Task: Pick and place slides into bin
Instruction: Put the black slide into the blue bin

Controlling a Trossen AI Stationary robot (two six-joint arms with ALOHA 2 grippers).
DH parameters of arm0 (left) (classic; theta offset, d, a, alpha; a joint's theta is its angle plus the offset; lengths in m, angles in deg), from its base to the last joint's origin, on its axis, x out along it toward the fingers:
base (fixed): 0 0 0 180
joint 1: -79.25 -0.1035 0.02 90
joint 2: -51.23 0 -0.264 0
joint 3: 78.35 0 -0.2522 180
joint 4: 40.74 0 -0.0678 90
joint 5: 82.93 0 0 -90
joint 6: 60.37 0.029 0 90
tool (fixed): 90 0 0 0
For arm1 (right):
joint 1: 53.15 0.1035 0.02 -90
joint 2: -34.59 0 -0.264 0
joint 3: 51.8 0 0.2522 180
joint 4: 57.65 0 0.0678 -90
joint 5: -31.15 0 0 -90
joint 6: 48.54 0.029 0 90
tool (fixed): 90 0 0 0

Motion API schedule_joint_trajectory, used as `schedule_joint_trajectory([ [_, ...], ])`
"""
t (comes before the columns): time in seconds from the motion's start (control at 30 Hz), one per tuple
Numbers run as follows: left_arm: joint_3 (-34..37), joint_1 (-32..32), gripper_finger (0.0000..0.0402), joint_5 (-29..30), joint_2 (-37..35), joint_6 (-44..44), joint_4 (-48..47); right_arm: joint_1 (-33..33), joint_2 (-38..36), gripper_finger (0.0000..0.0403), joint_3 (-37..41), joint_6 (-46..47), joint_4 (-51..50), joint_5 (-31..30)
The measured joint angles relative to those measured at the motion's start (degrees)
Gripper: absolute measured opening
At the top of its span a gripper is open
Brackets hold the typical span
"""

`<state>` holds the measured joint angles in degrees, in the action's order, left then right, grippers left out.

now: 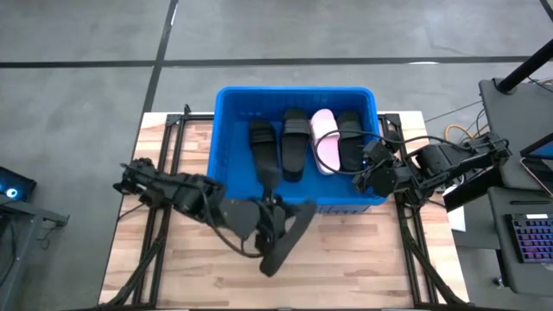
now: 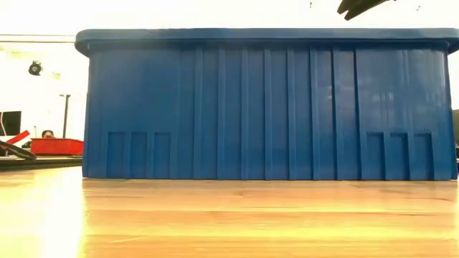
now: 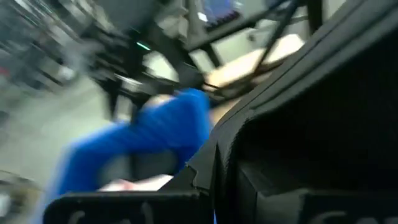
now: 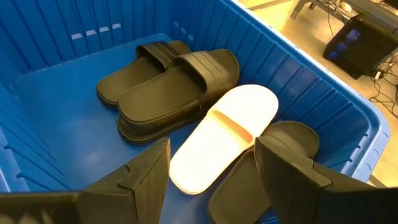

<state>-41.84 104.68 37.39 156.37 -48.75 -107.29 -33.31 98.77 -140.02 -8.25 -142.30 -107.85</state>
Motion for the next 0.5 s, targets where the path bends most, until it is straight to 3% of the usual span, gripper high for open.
schedule_joint_trajectory([
  [0.2, -0.8, -4.9, 0.0007, 4.1, 0.2, 14.8, -2.0, 0.0, 0.0, 0.0224, 0.0, 0.1, 0.0, 0.0],
  [0.33, -0.8, -9.8, 0.0007, 4.3, 0.3, 22.0, -8.1, 0.0, 0.0, 0.0224, 0.0, 0.1, -0.1, 0.0],
  [0.5, 1.1, -18.4, 0.0007, 3.0, 0.6, 25.9, -12.0, 0.0, 0.0, 0.0224, 0.0, 1.6, -0.2, -0.1],
])
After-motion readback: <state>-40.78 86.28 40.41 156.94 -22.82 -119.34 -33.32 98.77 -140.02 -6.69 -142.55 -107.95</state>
